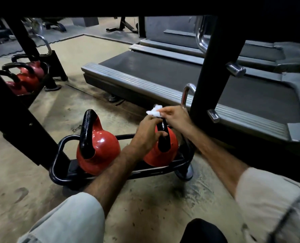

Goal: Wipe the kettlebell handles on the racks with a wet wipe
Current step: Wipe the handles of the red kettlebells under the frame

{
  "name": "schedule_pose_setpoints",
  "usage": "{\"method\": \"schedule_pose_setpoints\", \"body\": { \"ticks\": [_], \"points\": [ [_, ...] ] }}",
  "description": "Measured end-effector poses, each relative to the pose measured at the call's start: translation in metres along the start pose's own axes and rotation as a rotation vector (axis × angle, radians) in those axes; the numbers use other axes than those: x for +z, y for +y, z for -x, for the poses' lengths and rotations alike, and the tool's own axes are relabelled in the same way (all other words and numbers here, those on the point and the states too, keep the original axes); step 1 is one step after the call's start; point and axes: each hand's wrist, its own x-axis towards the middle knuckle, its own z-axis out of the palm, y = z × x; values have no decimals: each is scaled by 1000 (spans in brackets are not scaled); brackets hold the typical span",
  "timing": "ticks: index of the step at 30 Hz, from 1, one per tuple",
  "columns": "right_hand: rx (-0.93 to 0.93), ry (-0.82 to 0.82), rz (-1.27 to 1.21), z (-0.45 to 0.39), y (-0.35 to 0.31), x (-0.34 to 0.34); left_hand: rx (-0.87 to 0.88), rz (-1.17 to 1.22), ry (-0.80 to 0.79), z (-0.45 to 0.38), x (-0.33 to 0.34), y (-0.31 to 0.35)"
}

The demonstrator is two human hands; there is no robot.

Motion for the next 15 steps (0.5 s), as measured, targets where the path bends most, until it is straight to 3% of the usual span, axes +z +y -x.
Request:
{"method": "schedule_pose_setpoints", "body": {
  "ticks": [3, 8, 12, 15],
  "points": [
    [-124, -136, 173, 1, -11, -20, 21, 2, 3, -1, -4, -4],
    [-333, -391, 705, -61, -45, -15, 148, -131, -63, -6, -9, -11],
    [-346, -600, 952, -92, -66, -4, 273, -225, -78, -13, -12, -11],
    [-308, -704, 1023, -93, -73, -3, 250, -292, -101, -19, -11, -7]
  ]
}}
